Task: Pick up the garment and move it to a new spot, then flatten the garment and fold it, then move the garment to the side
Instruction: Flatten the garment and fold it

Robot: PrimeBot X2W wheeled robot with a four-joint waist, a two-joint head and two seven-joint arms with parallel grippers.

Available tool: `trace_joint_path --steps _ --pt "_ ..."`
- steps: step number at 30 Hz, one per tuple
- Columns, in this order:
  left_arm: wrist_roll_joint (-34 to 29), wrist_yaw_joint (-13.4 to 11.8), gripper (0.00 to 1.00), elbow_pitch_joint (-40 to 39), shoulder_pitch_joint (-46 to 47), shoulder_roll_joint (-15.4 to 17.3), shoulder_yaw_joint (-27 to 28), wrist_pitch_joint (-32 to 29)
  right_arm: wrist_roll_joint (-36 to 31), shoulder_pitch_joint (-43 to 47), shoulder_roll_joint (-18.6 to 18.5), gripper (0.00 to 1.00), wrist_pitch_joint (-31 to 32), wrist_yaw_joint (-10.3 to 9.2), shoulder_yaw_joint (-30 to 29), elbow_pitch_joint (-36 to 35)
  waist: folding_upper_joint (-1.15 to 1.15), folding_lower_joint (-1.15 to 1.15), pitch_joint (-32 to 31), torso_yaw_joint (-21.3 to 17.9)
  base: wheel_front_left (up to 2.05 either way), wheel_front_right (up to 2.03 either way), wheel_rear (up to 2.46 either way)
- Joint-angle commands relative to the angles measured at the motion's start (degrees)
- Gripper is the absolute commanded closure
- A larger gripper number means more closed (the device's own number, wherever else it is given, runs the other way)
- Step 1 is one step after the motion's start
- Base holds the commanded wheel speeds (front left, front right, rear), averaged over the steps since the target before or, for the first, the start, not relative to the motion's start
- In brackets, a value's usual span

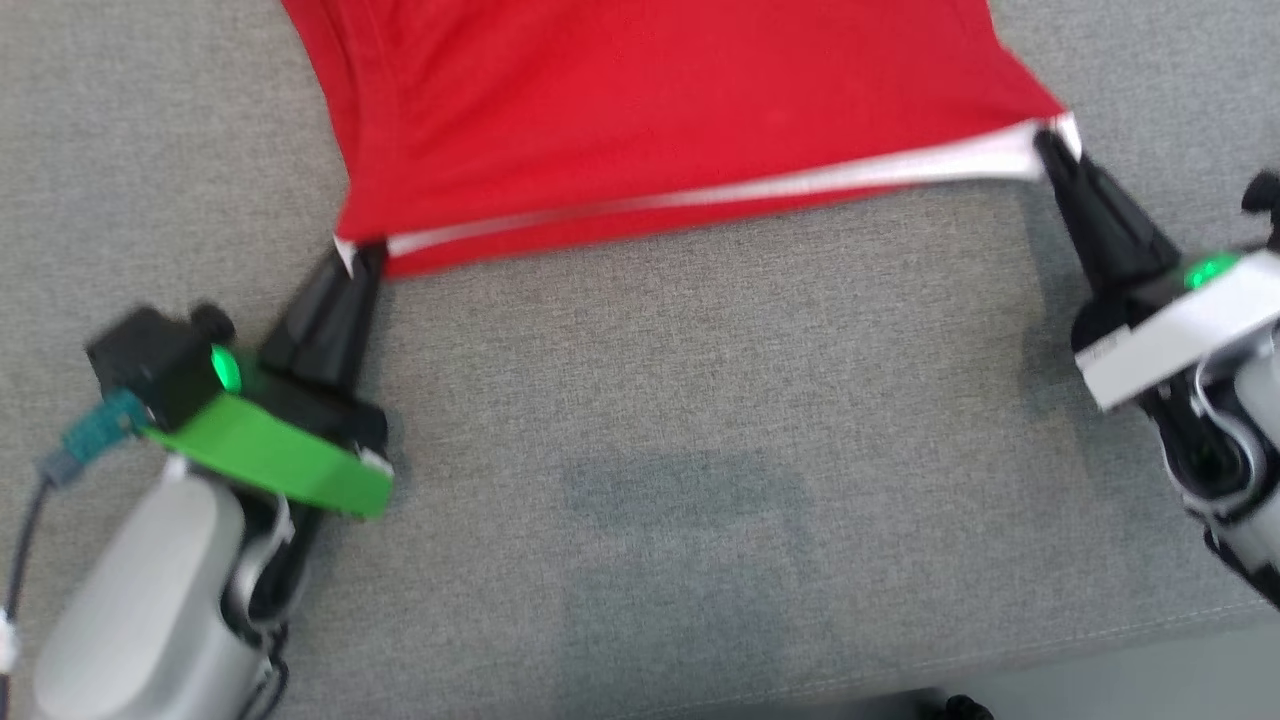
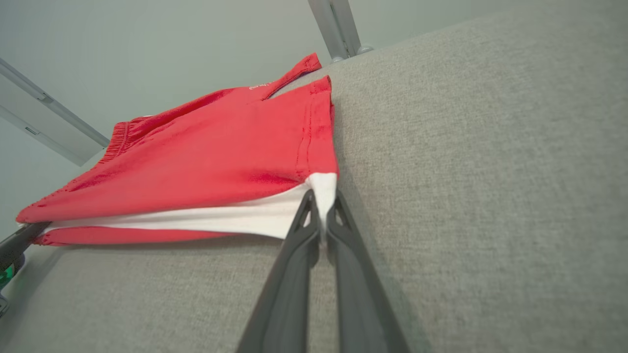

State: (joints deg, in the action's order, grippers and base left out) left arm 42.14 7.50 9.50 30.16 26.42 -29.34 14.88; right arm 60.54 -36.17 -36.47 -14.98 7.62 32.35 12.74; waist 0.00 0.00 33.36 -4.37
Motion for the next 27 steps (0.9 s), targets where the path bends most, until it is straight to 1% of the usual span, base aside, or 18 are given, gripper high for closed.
trace_joint_path --steps 1,4,6,9,10,11,12,15,17,19,22,24,27 --pt "-0.7 -1.1 1.00 -1.1 -4.7 0.1 1.0 0.4 1.4 4.1 -2.1 1.00 -0.2 -0.25 -0.2 -0.5 0.00 0.00 -6.5 1.7 0.00 0.00 0.00" --pt "-1.2 -2.7 1.00 -5.2 -15.5 -1.0 1.0 0.4 4.1 14.1 -5.9 1.00 -0.1 -0.26 -0.6 -3.6 0.00 0.00 -9.9 2.1 0.00 0.00 0.00" --pt "-1.1 -4.4 1.00 -7.7 -22.5 -1.5 1.0 0.4 6.1 20.8 -8.1 1.00 -0.1 -0.27 -1.8 -5.8 0.00 0.00 -11.1 2.2 0.00 0.00 0.00" --pt "-0.5 -6.5 1.00 -12.7 -31.0 -2.8 2.0 0.4 8.9 30.8 -11.3 1.00 -0.2 -0.52 -5.4 -8.9 0.00 0.00 -12.0 2.5 0.00 0.00 0.00" --pt "-0.9 -7.2 1.00 -14.2 -33.5 -2.8 1.9 0.5 9.6 33.9 -12.1 1.00 -0.3 -0.58 -6.9 -10.1 0.00 0.00 -11.9 2.8 0.00 0.00 0.00" --pt "-1.2 -7.8 1.00 -15.5 -35.4 -2.8 1.6 0.5 10.3 36.4 -12.5 1.00 -0.4 -0.59 -8.3 -11.5 0.00 0.00 -11.7 3.0 0.00 0.00 0.00" --pt "-1.2 -7.8 1.00 -15.5 -35.4 -2.8 1.6 0.5 10.3 36.4 -12.5 1.00 -0.4 -0.59 -8.3 -11.5 0.00 0.00 -11.7 3.0 0.00 0.00 0.00" --pt "-0.7 -9.4 1.00 -19.4 -37.9 -3.2 0.7 -0.6 11.2 41.0 -13.8 1.00 -0.4 -0.58 -12.7 -16.3 0.00 0.00 -10.8 3.4 0.00 0.00 0.00" --pt "0.2 -9.8 1.00 -21.6 -37.8 -3.1 0.4 -2.4 10.3 41.1 -13.9 1.00 -0.4 -0.57 -15.2 -18.3 0.00 0.00 -10.0 3.6 0.00 0.00 0.00" --pt "2.3 -9.9 1.00 -23.6 -36.2 -3.2 0.9 -4.8 9.5 38.6 -13.9 1.00 1.2 -0.54 -16.7 -20.6 0.00 0.00 -9.0 4.1 0.00 0.00 0.00" --pt "4.2 -10.4 1.00 -25.4 -32.0 -1.7 2.6 -9.3 8.6 31.9 -13.3 1.00 5.8 -0.31 -16.9 -22.5 0.00 0.00 -6.4 5.0 0.00 0.00 0.00" --pt "4.4 -10.4 1.00 -26.4 -27.9 -0.8 3.1 -12.7 8.3 25.5 -11.8 1.00 9.9 -0.24 -16.0 -22.6 0.00 0.00 -4.5 6.0 0.00 0.00 0.00" --pt "6.3 -11.2 1.00 -27.8 -20.9 -2.2 3.0 -17.7 7.2 15.6 -9.6 1.00 15.9 -0.18 -14.5 -19.7 0.00 0.00 -2.3 7.8 0.00 0.00 0.00"
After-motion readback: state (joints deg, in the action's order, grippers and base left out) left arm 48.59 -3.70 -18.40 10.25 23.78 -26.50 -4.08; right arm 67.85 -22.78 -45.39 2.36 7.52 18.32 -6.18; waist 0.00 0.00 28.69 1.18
